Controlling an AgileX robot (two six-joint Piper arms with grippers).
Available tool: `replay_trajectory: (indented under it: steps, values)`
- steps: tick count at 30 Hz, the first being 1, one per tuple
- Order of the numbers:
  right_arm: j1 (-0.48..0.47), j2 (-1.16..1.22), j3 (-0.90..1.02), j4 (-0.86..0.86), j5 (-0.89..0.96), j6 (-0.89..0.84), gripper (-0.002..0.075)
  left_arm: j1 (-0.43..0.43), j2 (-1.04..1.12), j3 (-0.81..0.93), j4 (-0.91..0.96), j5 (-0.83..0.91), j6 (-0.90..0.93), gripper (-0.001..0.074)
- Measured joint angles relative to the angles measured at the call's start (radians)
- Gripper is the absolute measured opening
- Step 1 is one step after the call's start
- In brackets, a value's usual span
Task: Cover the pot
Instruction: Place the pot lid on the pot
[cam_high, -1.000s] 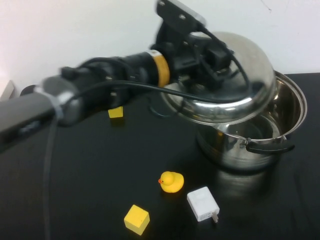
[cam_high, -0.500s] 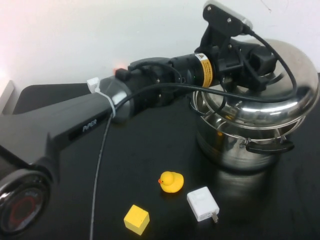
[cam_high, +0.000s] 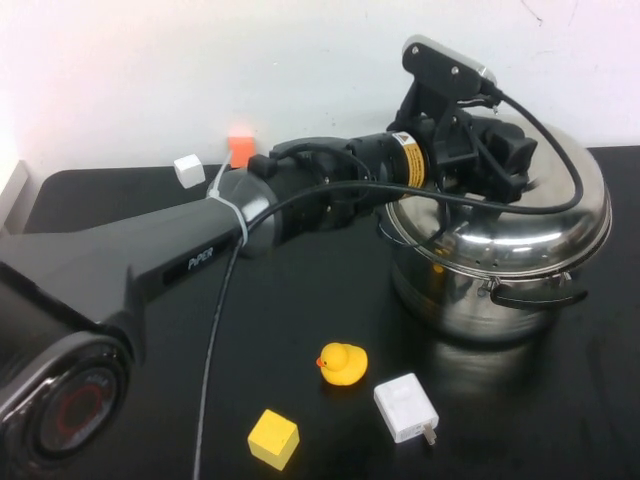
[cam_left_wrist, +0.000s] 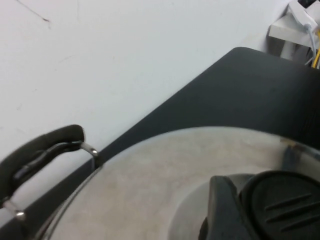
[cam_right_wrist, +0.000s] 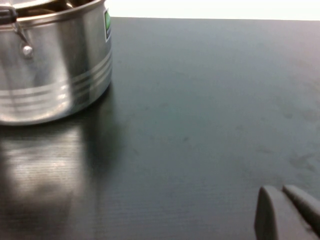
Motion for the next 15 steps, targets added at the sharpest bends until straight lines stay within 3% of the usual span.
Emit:
replay_trajectory:
  steps: [15]
  values:
    - [0.0, 0.0, 0.0, 0.0, 0.0, 0.0, -0.0002, 0.0, 0.031, -0.006, -0.04, -0.034, 0.104, 0.0326]
